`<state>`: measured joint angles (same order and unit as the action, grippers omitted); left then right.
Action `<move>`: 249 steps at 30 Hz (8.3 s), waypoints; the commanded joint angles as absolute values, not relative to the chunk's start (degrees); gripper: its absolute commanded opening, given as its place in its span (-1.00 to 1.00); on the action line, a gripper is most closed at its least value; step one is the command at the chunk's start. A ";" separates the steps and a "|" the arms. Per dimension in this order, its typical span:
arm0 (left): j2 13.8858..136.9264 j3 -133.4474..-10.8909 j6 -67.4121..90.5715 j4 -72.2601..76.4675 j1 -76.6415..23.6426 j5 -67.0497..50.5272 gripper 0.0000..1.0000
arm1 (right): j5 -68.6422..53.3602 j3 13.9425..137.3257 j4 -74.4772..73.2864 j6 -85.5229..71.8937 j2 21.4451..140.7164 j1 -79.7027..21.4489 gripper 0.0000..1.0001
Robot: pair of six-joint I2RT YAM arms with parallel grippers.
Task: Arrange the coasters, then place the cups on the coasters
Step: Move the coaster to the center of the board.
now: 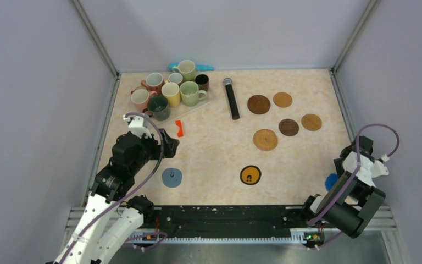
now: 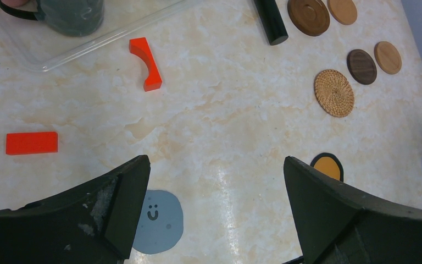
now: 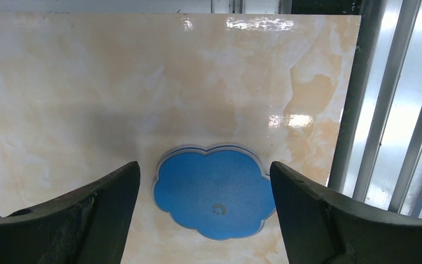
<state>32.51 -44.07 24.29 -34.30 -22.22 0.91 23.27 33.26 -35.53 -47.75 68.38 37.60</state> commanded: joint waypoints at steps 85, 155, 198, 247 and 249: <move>32.04 -43.51 24.26 -31.64 -22.39 0.49 0.92 | 1.71 28.82 -33.56 -51.37 71.75 9.04 0.45; 32.08 -43.51 24.25 -31.83 -22.40 0.92 0.92 | -1.16 45.58 -21.49 -71.75 94.07 -49.75 0.27; 31.75 -43.36 24.35 -31.64 -22.35 0.29 0.92 | 15.42 36.08 -50.01 -76.23 69.77 -39.60 0.78; 32.25 -43.46 24.35 -32.05 -22.39 1.33 0.91 | -0.91 42.09 -9.68 -39.35 72.36 -46.54 0.24; 32.36 -43.82 24.33 -32.32 -22.40 1.82 0.90 | -3.83 42.29 -7.24 -38.79 73.36 -46.71 0.24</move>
<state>32.14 -43.68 24.32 -34.26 -22.22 0.95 -0.64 39.33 -13.32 -41.19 72.05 -46.35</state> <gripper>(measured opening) 0.953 0.622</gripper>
